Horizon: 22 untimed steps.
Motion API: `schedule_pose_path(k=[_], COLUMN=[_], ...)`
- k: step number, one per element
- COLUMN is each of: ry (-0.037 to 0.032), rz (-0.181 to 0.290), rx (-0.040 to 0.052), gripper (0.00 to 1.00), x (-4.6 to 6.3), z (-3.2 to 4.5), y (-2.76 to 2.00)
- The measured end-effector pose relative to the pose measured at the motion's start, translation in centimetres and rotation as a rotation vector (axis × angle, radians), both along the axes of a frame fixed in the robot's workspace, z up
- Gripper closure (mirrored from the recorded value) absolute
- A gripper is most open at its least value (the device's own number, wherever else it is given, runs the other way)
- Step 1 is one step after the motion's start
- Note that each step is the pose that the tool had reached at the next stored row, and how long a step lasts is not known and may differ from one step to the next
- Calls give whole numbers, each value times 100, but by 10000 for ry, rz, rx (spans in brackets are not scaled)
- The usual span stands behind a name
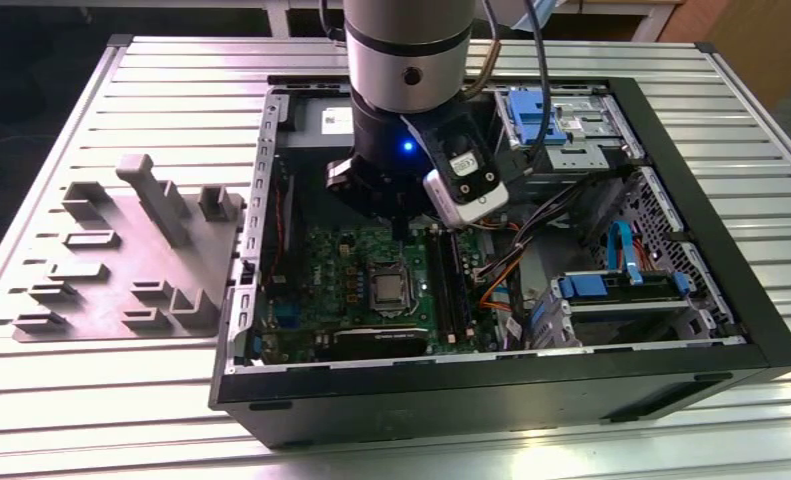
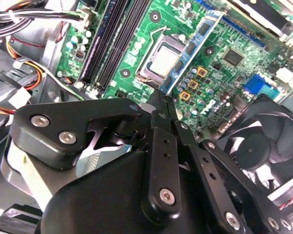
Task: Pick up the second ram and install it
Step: 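Insert the second ram into the second slot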
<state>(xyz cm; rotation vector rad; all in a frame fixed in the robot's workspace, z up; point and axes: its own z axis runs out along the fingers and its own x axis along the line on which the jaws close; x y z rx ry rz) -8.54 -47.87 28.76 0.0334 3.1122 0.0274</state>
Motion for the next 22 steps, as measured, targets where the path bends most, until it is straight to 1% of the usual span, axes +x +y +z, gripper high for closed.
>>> schedule_pose_path(k=[3, 14, 15, 16, 19, 22], ry=[1, 12, 16, 18, 18, 19], rz=[0, 1, 1, 1, 1, 5], rx=[1, 1, 1, 1, 0, -1], gripper=[89, 89, 89, 89, 89, 89], x=[43, 302, 396, 429, 466, 478], z=[-4, -15, -19, -22, -34, -70], y=[0, 0, 0, 0, 0, 0])
